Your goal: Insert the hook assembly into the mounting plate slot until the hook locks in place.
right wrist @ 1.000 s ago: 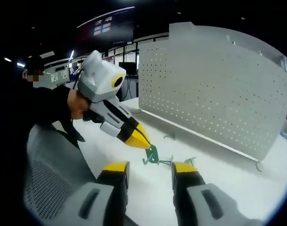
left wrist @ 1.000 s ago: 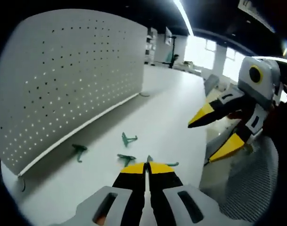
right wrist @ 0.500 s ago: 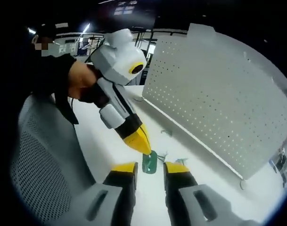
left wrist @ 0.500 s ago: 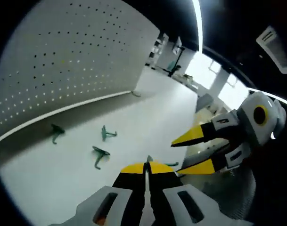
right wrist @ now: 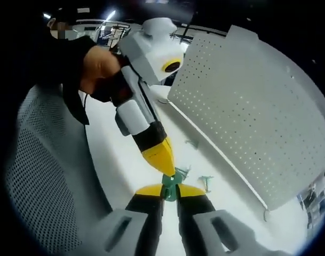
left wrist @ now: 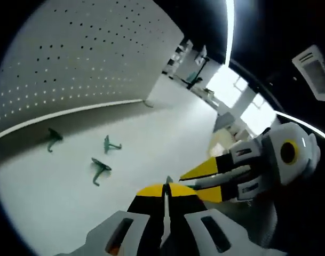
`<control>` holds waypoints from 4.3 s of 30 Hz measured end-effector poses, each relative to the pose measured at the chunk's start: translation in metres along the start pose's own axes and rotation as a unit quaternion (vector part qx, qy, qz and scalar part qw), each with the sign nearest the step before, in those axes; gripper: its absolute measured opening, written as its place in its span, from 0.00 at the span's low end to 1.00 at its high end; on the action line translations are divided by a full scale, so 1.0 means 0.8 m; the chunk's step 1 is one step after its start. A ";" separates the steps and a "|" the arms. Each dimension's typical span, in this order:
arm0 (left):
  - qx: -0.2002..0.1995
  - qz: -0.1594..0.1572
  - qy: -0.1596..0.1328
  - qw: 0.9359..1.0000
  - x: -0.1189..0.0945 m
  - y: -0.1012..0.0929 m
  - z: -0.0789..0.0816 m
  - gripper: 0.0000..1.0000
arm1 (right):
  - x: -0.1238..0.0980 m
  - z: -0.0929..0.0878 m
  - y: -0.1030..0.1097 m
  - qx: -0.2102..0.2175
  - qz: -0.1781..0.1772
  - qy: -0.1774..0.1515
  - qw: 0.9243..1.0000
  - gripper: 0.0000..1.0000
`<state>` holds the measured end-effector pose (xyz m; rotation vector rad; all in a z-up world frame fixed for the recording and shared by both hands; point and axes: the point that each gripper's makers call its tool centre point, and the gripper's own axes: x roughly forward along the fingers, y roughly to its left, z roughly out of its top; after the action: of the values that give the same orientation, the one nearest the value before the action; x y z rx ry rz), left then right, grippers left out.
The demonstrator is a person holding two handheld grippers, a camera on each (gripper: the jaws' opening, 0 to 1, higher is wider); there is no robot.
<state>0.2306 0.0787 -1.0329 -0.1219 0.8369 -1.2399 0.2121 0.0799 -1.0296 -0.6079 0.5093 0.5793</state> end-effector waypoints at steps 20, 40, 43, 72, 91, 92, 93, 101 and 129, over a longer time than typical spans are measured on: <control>-0.015 -0.013 0.003 1.000 -0.002 -0.010 -0.003 0.01 | 0.003 -0.005 0.001 -0.009 0.003 0.010 1.000 0.01; 0.072 -0.011 -0.012 0.997 -0.007 -0.014 -0.005 0.02 | 0.001 -0.005 -0.005 0.032 0.000 0.002 0.999 0.01; 0.079 -0.003 -0.013 0.997 -0.009 -0.011 -0.006 0.06 | 0.000 -0.005 -0.008 0.037 -0.004 -0.001 0.999 0.01; 0.088 -0.012 -0.003 0.996 -0.005 -0.016 -0.014 0.01 | 0.001 -0.003 -0.004 0.048 0.004 -0.005 0.999 0.01; 0.126 0.012 -0.040 0.991 -0.018 -0.015 0.000 0.12 | -0.007 0.000 -0.022 0.098 -0.017 -0.028 0.995 0.01; 0.128 0.015 -0.041 0.991 -0.019 -0.015 0.001 0.13 | -0.007 0.000 -0.023 0.099 -0.018 -0.029 0.995 0.01; 0.133 0.022 -0.044 0.990 -0.021 -0.014 0.002 0.15 | -0.007 0.000 -0.023 0.100 -0.019 -0.030 0.994 0.01; 0.161 0.044 -0.060 0.984 -0.035 -0.016 0.009 0.20 | -0.009 0.001 -0.026 0.106 -0.024 -0.035 0.993 0.01; 0.232 0.140 -0.142 0.952 -0.069 0.003 0.055 0.47 | -0.018 0.019 -0.065 0.122 -0.059 -0.064 0.989 0.01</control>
<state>0.2555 0.1120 -0.9764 0.1897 0.2857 -1.0868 0.2383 0.0500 -0.9903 -0.3632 0.4122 0.4317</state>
